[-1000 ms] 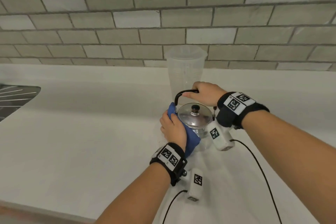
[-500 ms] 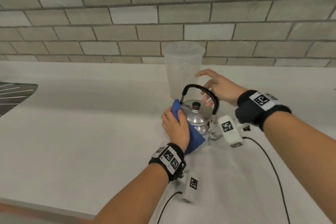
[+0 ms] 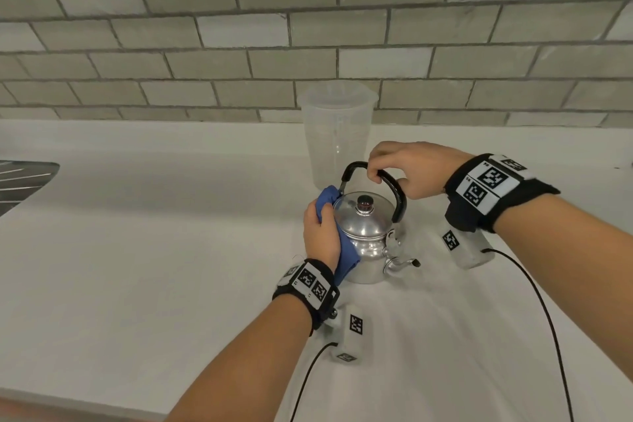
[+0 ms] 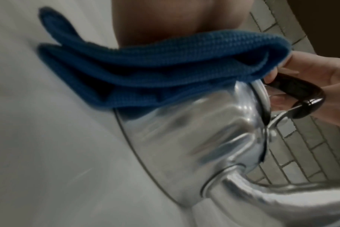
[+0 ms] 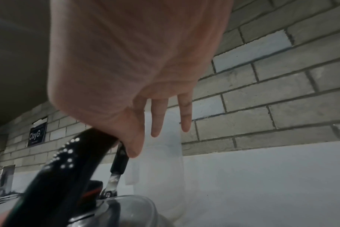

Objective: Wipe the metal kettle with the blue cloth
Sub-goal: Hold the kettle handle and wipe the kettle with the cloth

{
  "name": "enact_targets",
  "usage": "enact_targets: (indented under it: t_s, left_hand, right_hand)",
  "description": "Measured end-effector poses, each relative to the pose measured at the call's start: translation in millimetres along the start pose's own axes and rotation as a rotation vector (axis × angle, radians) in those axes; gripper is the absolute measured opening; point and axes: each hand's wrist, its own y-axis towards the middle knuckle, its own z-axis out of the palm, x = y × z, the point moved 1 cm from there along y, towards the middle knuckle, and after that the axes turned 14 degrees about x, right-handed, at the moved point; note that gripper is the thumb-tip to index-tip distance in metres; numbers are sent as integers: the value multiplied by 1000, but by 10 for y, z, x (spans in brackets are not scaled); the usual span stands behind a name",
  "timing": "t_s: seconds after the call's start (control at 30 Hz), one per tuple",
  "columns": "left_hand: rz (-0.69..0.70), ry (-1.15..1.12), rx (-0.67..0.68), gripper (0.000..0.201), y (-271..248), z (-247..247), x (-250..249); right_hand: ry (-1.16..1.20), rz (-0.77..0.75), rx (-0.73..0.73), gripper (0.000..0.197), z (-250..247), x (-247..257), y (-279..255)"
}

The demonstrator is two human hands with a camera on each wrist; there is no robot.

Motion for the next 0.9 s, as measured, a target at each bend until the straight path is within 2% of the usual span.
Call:
enact_targets:
  t_s: [0.2, 0.33, 0.47, 0.53, 0.63, 0.7, 0.8, 0.9]
  left_hand:
    - [-15, -16, -26, 15, -8, 43, -24]
    - [70, 58, -85, 30, -27, 78, -51]
    - [120, 167, -117, 20, 62, 65, 34]
    - [80, 200, -99, 30, 135, 27, 96]
    - [-3, 172, -23, 23, 204, -99, 89]
    - [-90, 55, -17, 25, 225, -233, 90]
    - [-238, -175, -189, 41, 209, -425, 159]
    - [-230, -261, -385, 44, 66, -462, 115]
  right_hand:
    - [117, 24, -29, 29, 122, -39, -63]
    - [293, 40, -54, 31, 233, -41, -43]
    - [353, 147, -38, 21, 325, -7, 53]
    - [321, 195, -60, 14, 344, 48, 115]
    - [174, 259, -106, 12, 335, 141, 210]
    - [97, 306, -114, 14, 308, 184, 262]
    - [2, 342, -138, 14, 285, 229, 324]
    - [-29, 364, -176, 14, 260, 293, 387]
